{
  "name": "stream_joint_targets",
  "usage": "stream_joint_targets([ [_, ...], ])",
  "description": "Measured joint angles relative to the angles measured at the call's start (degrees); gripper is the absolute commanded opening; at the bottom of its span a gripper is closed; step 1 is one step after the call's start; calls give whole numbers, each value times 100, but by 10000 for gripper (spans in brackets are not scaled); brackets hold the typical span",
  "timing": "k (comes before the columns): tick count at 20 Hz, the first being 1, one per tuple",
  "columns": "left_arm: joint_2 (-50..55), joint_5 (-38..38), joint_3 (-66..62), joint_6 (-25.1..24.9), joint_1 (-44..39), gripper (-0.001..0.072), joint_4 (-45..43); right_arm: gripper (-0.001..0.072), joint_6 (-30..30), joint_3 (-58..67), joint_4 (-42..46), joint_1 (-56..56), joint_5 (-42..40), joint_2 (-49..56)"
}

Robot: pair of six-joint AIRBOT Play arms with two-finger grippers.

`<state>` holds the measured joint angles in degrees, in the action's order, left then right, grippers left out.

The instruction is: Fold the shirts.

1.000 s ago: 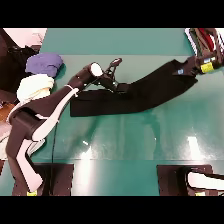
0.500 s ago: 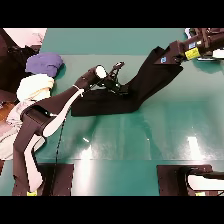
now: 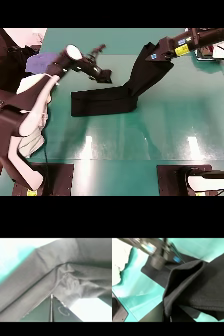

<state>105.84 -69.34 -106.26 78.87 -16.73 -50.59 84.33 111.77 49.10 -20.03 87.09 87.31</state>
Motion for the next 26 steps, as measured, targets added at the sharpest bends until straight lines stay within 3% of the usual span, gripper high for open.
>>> stream_joint_targets([
  [10, -1735, -793, -4, -260, 1786, 25, -450, 25, -490, 9, -11, -1567, -1158, 1113],
  [11, -1853, -817, -4, -269, 1910, 26, -466, 163, -595, 9, -31, -1770, -1410, 1303],
  [12, -1950, -828, -4, -269, 2020, 25, -496, 373, -741, 9, -116, -1950, -1663, 1484],
  [13, -2037, -831, -9, -269, 2127, 26, -514, 471, -942, 24, -295, -2140, -1934, 1690],
  [17, -2243, -872, -11, -271, 2317, 26, -555, 478, -1582, 407, -1051, -2625, -2461, 2341],
  [20, -2310, -922, -11, -273, 2356, 25, -575, 468, -1762, 315, -1255, -2457, -2302, 2299],
  [24, -2334, -992, -4, -278, 2382, 26, -597, 431, -1572, -691, -796, -1578, -1633, 1711],
  [26, -2332, -999, 0, -278, 2385, 26, -597, 478, -1373, -1405, -380, -1012, -1478, 1368],
])
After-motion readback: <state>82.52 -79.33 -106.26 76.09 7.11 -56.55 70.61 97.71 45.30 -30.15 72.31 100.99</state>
